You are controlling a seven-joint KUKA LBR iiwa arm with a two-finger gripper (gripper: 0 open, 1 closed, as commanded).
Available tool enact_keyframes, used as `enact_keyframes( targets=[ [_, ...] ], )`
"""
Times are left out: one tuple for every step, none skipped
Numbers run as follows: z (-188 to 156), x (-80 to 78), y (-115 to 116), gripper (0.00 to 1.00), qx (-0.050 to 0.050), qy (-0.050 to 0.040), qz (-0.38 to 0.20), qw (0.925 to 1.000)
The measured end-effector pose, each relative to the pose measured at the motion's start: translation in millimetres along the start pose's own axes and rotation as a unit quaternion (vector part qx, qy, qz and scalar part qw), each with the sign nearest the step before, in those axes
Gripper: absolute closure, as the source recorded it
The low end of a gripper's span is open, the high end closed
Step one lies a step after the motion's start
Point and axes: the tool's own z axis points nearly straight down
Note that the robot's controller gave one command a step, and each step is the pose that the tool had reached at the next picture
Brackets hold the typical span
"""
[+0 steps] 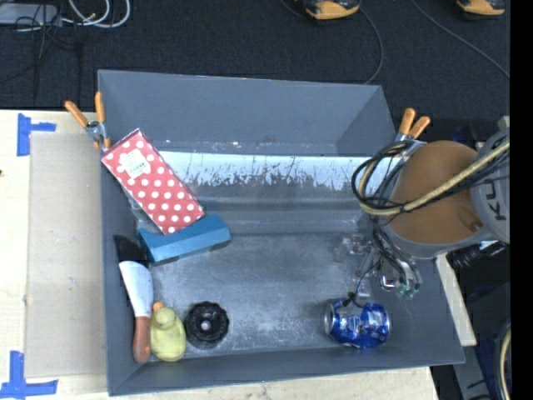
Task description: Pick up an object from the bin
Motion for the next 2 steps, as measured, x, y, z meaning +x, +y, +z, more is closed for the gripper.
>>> enact_keyframes(
  targets=[
    [54.3, -0.2, -14.1, 0.0, -0.001, 0.01, 0.002, 0.9999],
    [73.2, 7.0, -23.6, 0.0, -0.001, 0.01, 0.003, 0.9999]
  ],
)
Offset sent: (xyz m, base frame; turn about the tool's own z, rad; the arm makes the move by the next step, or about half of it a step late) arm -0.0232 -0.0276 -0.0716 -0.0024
